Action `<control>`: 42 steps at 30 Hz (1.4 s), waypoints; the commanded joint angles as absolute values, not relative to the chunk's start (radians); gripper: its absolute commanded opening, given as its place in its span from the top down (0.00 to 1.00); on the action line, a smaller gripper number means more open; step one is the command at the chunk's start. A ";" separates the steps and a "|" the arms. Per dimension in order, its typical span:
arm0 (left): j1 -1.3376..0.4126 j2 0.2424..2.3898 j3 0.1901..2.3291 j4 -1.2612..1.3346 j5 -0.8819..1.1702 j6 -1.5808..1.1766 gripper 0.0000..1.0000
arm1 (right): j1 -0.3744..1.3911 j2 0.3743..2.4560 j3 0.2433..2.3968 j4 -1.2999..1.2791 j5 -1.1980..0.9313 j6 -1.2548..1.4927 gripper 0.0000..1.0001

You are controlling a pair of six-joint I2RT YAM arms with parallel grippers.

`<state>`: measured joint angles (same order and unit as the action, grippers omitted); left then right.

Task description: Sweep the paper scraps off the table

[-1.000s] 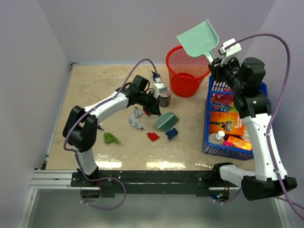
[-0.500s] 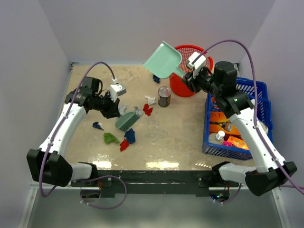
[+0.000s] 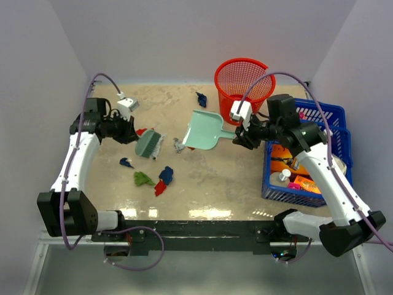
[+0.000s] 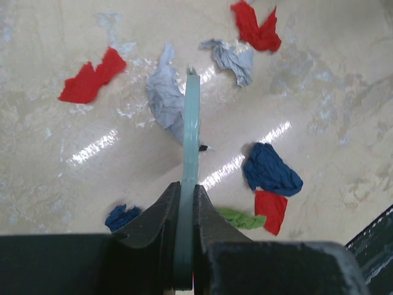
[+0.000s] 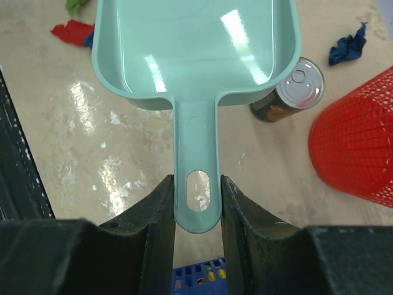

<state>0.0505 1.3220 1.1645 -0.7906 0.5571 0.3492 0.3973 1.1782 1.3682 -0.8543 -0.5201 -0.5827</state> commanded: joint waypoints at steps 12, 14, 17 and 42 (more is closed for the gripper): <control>0.077 1.148 1.192 -0.664 0.634 0.178 1.00 | 0.753 1.218 1.063 -0.798 -0.198 -0.590 1.00; 0.075 1.112 1.178 -0.666 0.615 0.204 1.00 | 0.755 1.250 1.046 -0.764 -0.167 -0.539 1.00; 0.075 1.072 1.149 -0.663 0.581 0.218 1.00 | 0.753 1.250 0.996 -0.683 -0.172 -0.451 1.00; 0.107 1.180 1.146 -0.718 0.568 0.316 1.00 | 0.752 1.278 0.836 -0.523 -0.166 -0.561 0.19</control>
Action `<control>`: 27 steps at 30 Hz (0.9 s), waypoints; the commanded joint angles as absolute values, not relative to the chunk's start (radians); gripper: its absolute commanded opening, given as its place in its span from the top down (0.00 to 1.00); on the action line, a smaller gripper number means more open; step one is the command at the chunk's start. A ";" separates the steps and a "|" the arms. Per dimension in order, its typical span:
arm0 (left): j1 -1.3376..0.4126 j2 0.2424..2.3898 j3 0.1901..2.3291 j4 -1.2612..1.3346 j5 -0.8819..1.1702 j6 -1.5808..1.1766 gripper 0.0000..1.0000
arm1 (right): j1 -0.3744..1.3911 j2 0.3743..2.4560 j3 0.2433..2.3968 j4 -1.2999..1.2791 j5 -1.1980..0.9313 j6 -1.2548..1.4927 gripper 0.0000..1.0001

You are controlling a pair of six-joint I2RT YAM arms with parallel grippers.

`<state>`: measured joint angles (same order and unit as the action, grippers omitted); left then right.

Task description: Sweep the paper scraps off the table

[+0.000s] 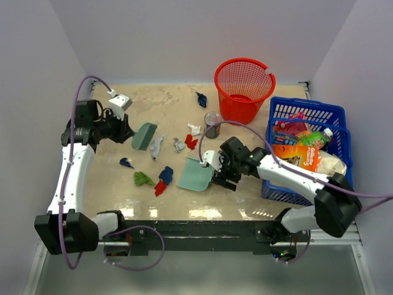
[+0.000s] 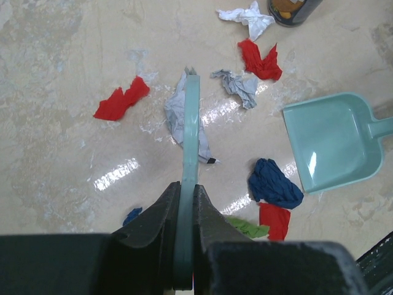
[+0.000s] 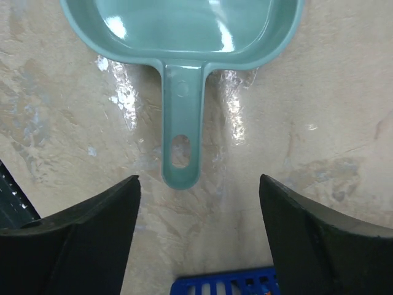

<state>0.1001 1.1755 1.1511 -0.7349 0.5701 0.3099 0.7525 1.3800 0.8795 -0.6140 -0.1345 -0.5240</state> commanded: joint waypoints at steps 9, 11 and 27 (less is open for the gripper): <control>0.109 1.138 1.126 -0.764 0.528 0.328 1.00 | 0.752 1.336 0.804 -0.408 -0.232 -0.505 0.30; 0.107 1.129 1.114 -0.768 0.525 0.331 1.00 | 0.753 1.364 0.805 -0.397 -0.232 -0.491 0.35; 0.109 1.106 1.094 -0.828 0.384 0.437 1.00 | 0.759 1.434 0.834 -0.445 -0.207 -0.509 0.59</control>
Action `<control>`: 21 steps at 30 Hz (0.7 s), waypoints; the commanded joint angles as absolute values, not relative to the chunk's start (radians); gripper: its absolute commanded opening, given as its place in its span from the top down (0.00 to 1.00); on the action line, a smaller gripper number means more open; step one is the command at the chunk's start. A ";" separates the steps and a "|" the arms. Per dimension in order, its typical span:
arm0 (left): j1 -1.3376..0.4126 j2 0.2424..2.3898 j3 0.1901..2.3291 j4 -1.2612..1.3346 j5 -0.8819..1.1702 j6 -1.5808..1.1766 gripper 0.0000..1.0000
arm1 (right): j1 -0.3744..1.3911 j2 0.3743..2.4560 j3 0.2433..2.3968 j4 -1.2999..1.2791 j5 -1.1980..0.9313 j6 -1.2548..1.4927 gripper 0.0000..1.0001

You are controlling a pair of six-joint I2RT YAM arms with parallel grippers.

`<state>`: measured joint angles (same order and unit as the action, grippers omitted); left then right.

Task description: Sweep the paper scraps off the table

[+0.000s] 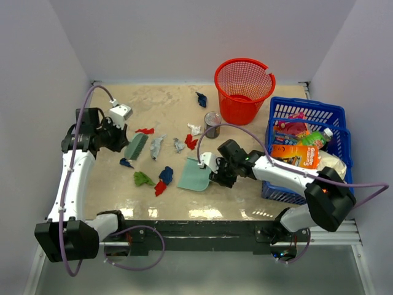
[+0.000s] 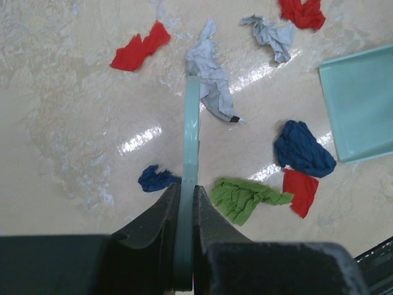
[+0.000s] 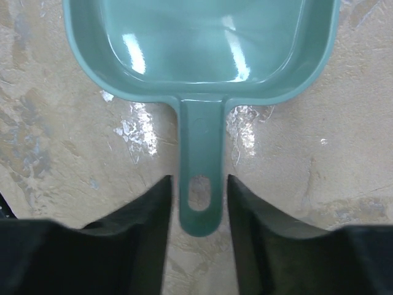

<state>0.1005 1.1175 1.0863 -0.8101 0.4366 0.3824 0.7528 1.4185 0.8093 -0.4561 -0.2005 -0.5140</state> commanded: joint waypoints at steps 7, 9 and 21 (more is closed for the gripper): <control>0.107 1.121 1.198 -0.876 0.290 0.488 1.00 | 0.759 1.427 0.910 -0.546 -0.203 -0.546 0.95; 0.109 1.138 1.221 -0.903 0.281 0.530 1.00 | 0.759 1.414 0.946 -0.600 -0.221 -0.567 1.00; 0.107 1.241 1.307 -1.120 0.304 0.810 1.00 | 0.765 1.408 1.020 -0.861 -0.094 -0.632 1.00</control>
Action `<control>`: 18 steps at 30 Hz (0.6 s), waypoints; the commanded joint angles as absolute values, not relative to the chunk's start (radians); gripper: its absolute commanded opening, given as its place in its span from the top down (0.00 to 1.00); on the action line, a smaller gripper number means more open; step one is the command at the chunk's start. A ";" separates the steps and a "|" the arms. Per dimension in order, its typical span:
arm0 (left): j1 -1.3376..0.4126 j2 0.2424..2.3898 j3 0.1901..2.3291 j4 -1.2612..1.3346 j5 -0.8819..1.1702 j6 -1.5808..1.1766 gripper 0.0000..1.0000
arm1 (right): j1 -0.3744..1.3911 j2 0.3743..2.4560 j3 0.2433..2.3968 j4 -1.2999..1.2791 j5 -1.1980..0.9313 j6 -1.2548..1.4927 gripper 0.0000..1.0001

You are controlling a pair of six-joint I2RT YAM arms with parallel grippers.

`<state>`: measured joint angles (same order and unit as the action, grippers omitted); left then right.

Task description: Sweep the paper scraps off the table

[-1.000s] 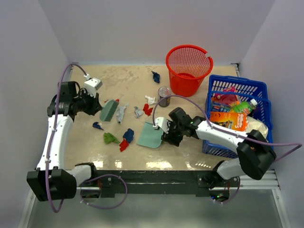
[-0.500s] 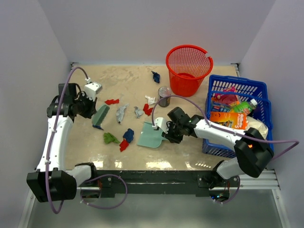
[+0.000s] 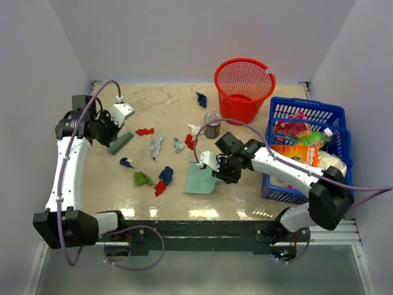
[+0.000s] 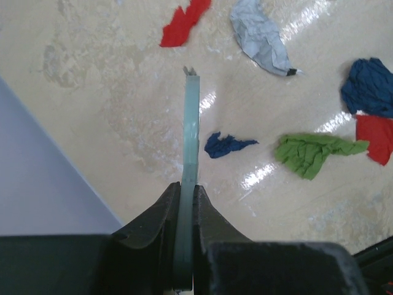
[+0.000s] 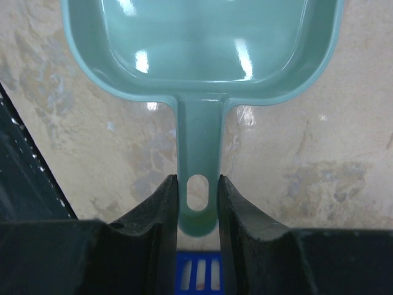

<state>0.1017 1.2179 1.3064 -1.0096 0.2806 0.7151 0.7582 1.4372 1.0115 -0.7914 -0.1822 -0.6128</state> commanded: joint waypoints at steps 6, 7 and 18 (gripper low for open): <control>0.048 1.247 1.313 -1.129 0.345 0.736 1.00 | 0.790 1.405 1.048 -0.804 -0.078 -0.569 1.00; 0.031 1.256 1.312 -1.153 0.345 0.726 1.00 | 0.798 1.402 1.051 -0.801 -0.077 -0.571 1.00; -0.132 1.285 1.163 -1.203 0.317 0.693 1.00 | 0.822 1.494 1.108 -0.876 -0.146 -0.606 1.00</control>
